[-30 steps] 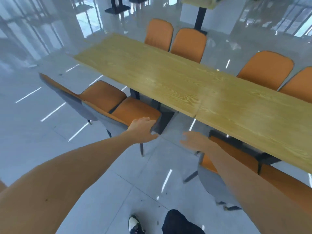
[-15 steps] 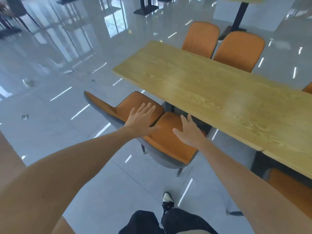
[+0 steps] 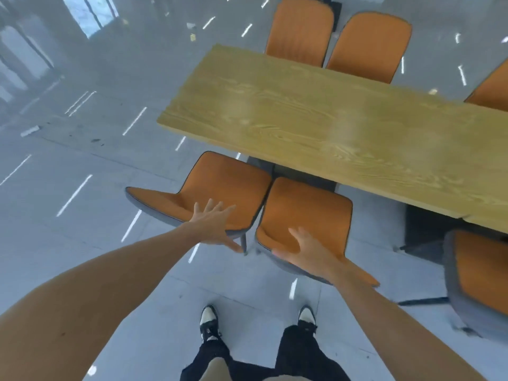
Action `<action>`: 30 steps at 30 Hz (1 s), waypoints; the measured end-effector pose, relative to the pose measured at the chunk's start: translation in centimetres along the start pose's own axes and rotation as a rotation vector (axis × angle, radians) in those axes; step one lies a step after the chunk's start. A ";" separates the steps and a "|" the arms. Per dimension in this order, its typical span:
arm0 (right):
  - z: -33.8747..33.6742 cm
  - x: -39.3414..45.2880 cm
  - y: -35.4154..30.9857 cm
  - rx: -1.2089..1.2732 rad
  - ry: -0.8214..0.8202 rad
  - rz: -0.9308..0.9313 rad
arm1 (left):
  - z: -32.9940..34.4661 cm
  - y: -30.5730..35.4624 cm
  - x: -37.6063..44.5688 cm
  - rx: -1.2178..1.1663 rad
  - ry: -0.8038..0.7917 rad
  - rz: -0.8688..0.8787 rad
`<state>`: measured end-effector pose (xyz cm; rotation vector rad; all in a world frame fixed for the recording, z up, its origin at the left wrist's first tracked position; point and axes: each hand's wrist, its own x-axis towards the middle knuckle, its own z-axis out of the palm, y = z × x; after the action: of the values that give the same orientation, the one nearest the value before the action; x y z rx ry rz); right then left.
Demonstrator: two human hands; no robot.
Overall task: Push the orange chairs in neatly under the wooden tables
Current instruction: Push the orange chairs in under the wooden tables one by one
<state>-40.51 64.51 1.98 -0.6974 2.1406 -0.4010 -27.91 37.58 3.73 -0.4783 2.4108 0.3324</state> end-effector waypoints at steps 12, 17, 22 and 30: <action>5.6 1.8 -1.7 -0.478 0.233 0.120 | 3.3 -6.3 3.1 0.330 0.149 0.233; 6.4 2.0 -1.6 -0.461 0.267 0.093 | 3.5 -6.6 4.1 0.313 0.209 0.305; 6.3 2.0 -2.2 -0.446 0.289 0.079 | 3.5 -6.6 4.4 0.288 0.200 0.334; 7.8 1.3 -2.8 -0.441 0.334 0.057 | 4.2 -4.7 4.4 0.286 0.212 0.372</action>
<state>-34.00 61.12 -2.15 -0.8564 2.5968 -0.0054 -26.79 33.66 -2.76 0.0699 2.6951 0.0916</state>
